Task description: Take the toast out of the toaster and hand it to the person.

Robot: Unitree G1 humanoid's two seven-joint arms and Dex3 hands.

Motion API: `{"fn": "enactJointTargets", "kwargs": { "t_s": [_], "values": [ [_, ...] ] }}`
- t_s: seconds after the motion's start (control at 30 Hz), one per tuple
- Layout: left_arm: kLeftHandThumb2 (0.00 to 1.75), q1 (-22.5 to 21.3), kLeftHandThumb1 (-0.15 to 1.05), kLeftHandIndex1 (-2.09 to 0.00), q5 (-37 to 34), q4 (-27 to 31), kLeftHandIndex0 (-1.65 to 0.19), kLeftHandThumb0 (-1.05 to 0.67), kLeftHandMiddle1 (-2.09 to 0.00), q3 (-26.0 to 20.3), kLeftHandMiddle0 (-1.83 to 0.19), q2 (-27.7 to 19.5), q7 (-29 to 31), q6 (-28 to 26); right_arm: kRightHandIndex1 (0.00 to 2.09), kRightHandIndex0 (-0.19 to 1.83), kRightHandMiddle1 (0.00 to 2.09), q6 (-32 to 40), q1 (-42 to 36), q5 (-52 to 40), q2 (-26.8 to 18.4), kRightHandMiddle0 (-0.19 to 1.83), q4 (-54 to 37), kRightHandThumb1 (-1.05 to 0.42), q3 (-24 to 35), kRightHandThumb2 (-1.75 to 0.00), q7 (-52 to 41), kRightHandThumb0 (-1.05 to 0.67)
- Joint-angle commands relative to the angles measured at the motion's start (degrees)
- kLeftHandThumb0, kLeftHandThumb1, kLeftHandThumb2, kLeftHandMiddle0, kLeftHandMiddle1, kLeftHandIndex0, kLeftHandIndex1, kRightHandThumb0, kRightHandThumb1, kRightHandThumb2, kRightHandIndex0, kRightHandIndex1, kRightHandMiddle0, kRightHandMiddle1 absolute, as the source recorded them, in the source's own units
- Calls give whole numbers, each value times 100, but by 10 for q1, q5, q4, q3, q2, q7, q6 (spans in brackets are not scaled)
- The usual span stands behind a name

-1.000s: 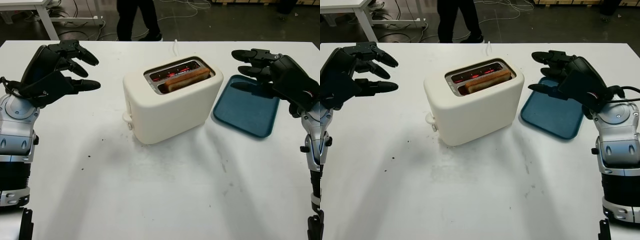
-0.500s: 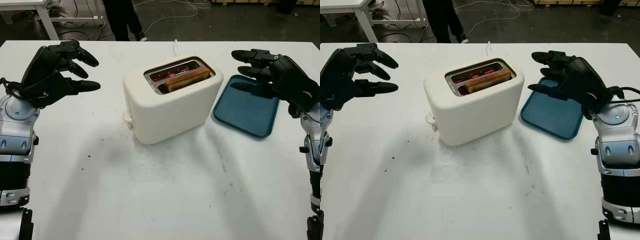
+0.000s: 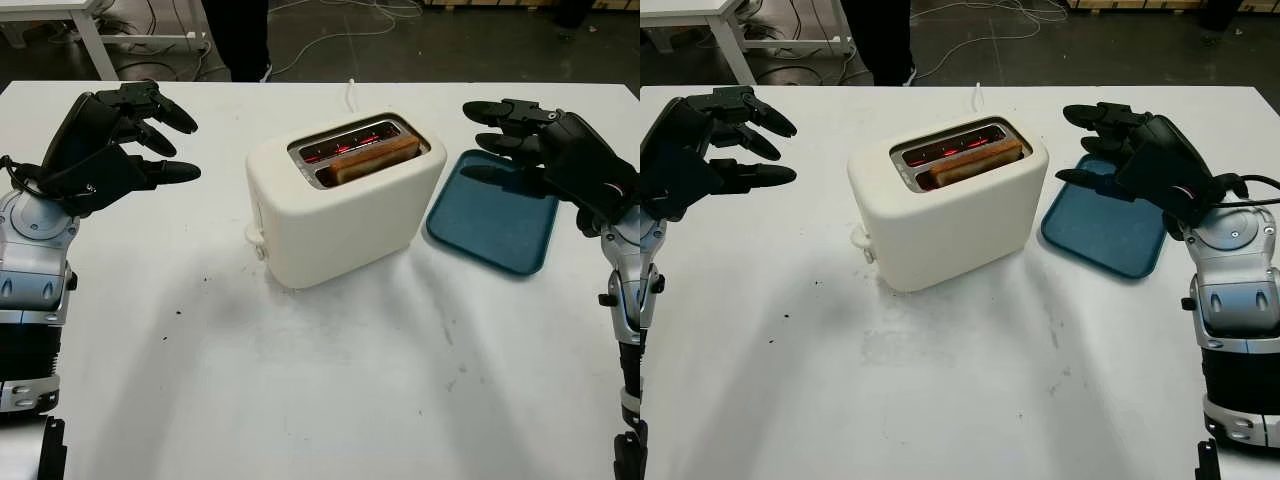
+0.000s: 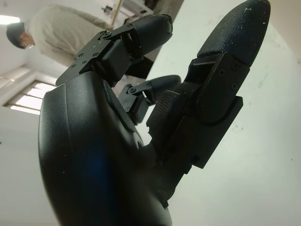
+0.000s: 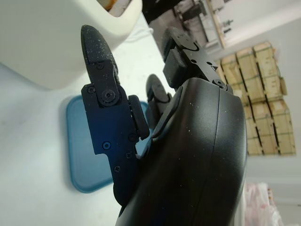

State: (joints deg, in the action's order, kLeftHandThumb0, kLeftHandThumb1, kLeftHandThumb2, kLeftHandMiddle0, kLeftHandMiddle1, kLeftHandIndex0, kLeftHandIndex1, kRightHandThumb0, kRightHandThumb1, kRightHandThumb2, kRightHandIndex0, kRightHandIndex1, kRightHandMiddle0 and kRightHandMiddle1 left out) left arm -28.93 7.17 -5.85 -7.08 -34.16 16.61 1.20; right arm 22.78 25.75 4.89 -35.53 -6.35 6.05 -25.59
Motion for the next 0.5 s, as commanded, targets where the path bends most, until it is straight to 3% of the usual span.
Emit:
{"fn": "enactJointTargets", "kwargs": {
  "t_s": [0.0, 0.47],
  "values": [
    [0, 7, 71, -96, -2, 2, -64, -105, -106, -6, -68, -2, -3, 1, 2, 43, 0, 0, -7, -1, 3, 40, -4, -91, -2, 0, 6, -57],
    [0, 4, 71, -96, -2, 6, -63, -105, -107, -4, -67, -3, 0, -9, 1, 42, 0, -3, -5, -6, 3, 39, -3, -91, 1, 0, 4, -55]
  ]
}}
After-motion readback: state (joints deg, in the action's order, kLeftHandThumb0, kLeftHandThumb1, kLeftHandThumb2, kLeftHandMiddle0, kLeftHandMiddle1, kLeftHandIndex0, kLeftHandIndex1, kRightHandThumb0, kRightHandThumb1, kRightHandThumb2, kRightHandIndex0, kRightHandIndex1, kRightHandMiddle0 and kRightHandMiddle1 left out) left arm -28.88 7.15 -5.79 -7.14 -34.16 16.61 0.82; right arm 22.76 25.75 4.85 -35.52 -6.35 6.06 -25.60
